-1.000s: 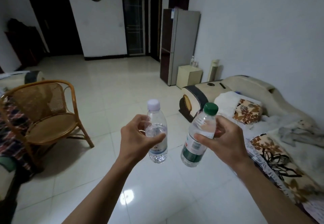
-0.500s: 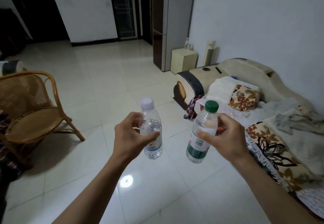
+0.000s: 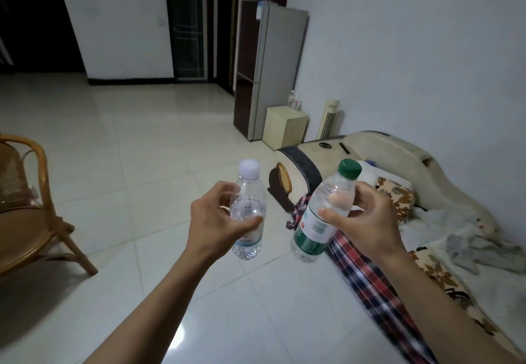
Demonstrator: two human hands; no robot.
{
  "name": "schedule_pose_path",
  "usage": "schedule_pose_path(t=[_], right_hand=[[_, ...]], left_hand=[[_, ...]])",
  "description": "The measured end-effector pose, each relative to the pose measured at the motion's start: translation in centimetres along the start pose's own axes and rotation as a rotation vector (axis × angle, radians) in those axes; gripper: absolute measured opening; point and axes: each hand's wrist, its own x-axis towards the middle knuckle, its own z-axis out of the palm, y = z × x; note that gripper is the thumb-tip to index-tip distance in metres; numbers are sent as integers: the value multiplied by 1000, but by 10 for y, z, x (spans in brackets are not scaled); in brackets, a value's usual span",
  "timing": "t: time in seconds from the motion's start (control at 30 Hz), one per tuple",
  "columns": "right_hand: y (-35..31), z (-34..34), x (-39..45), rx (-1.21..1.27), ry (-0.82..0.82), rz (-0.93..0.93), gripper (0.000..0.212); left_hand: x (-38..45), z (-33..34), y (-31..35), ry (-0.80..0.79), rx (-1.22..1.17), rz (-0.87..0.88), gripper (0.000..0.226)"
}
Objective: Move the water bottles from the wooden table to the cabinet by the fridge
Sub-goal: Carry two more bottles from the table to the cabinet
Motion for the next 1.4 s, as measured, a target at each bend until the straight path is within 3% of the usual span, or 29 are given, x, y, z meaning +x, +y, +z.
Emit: schedule_pose_path(t=[0.4, 0.77, 1.03, 1.4], right_hand=[[72, 45, 150, 19, 37, 43, 43], [125, 74, 341, 9, -1, -8, 41], [159, 145, 461, -21, -26, 12, 39], [173, 234, 627, -81, 73, 32, 44]], left_hand=[[154, 68, -52, -118, 77, 18, 52], [333, 130, -90, 0, 49, 5, 55], [452, 152, -171, -150, 45, -24, 52], [648, 157, -244, -147, 8, 52, 54]])
